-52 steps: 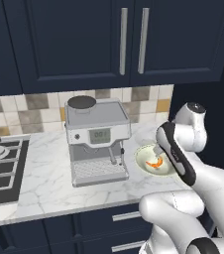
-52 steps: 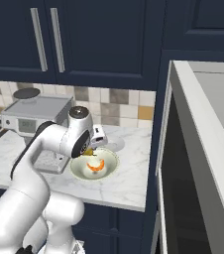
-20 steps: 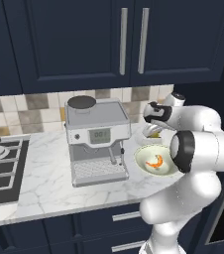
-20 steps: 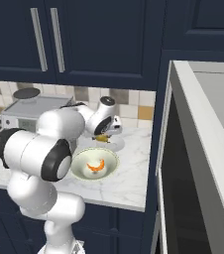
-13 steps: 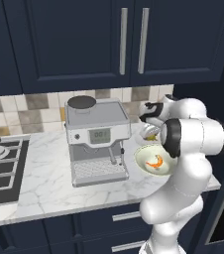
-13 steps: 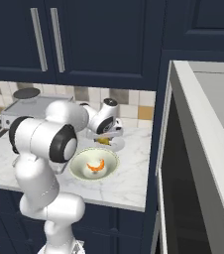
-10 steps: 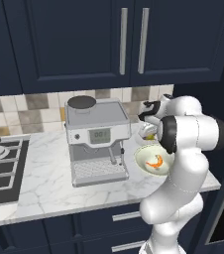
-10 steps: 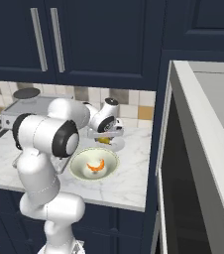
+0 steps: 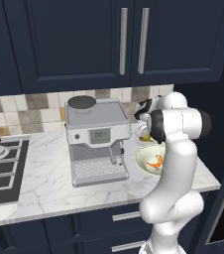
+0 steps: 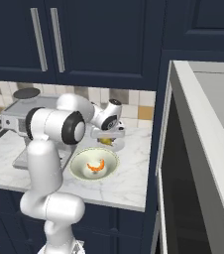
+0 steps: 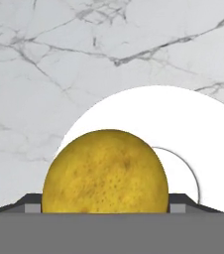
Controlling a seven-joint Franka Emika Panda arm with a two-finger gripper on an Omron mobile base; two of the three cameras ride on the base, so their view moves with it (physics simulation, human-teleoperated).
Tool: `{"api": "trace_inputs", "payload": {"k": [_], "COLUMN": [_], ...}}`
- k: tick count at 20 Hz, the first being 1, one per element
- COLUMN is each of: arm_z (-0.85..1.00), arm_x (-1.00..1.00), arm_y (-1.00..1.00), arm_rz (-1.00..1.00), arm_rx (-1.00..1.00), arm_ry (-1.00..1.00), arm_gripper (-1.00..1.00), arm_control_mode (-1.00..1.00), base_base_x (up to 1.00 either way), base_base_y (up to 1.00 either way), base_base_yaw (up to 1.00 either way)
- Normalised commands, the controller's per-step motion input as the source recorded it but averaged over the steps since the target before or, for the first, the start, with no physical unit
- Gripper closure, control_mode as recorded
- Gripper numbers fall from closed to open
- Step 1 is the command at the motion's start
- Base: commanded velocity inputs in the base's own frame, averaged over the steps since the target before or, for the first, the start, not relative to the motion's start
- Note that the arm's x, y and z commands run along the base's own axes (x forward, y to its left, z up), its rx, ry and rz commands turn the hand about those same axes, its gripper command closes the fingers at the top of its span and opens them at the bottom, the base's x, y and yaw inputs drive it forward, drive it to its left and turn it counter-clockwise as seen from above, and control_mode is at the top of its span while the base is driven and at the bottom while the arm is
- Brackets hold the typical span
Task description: Remove the pear from the bowl and place it on the small plate. Then place the bowl with only the shrimp in the microwave, close the door, and press the start button to microwave the shrimp.
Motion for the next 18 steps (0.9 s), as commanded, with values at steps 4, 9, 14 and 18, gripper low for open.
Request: {"api": "trace_inputs", "payload": {"k": [4, 9, 14, 18], "arm_z": [-0.24, -0.12, -0.26, -0.41], "arm_x": [0.37, 0.43, 0.15, -0.39], "arm_y": [0.00, 0.00, -0.07, -0.01], "arm_rz": [0.00, 0.00, 0.01, 0.00], "arm_rx": [0.00, 0.00, 0.00, 0.00], "arm_ry": [0.09, 0.03, 0.01, 0.00], "arm_gripper": [1.00, 1.00, 1.00, -1.00], "arm_control_mode": [-1.00, -1.00, -1.00, -1.00], "base_base_x": [0.00, 0.00, 0.00, 0.00], "base_base_y": [0.00, 0.00, 0.00, 0.00], "base_base_yaw": [0.00, 0.00, 0.00, 0.00]}}
